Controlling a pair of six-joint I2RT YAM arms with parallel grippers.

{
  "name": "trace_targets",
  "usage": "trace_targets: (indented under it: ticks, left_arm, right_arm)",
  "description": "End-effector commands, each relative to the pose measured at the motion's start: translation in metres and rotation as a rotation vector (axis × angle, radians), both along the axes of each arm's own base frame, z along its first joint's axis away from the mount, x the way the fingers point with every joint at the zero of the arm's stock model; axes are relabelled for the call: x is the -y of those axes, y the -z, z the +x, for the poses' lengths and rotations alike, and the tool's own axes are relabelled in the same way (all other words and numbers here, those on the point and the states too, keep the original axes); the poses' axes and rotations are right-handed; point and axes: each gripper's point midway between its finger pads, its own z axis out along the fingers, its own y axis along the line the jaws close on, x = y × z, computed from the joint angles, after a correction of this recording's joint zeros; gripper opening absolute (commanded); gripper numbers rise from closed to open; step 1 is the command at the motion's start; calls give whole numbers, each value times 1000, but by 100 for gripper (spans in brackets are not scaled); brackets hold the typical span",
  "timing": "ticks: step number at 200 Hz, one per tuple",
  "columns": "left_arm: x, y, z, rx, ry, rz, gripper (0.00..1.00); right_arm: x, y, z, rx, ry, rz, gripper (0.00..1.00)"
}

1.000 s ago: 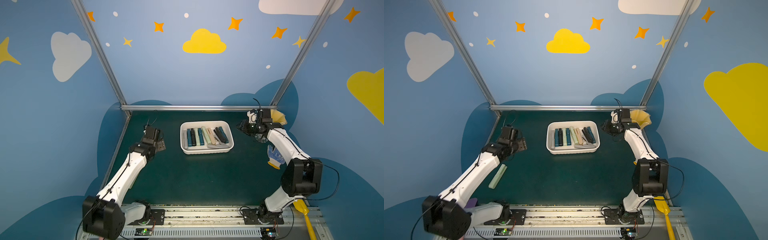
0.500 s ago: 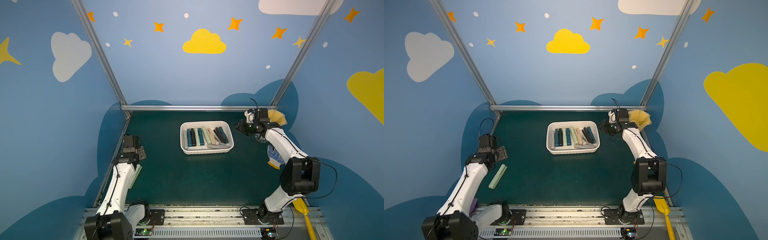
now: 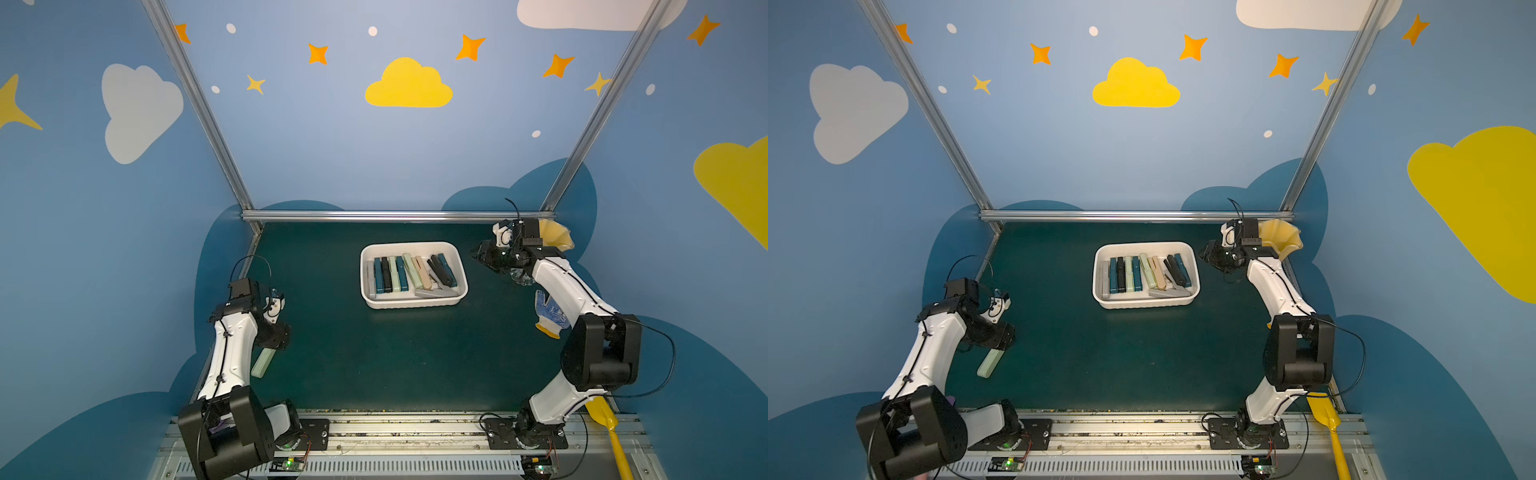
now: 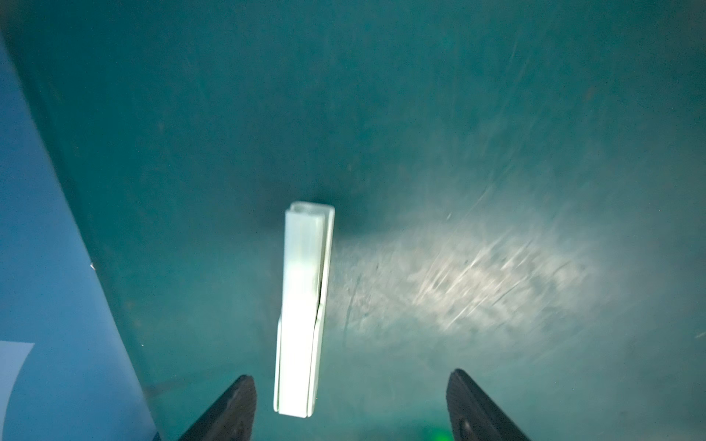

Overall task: Put the pruning pliers into the storage box
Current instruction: Pick up the pruning pliers from the center of the board.

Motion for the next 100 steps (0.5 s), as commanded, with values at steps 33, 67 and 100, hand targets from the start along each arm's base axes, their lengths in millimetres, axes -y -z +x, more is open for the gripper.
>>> trace_targets:
  ticks: [33,67,100]
  left_arm:
    - [-18,28,-33,-41,60,71,79]
    - [-29,31,-33,42,78,114,78]
    - [-40,36,-23,81,102,151,73]
  right_arm:
    - [9,-7,-8,12,15,3,54]
    - [13,-4,-8,8,27,5,54]
    - [13,-2,-7,2,27,13,54]
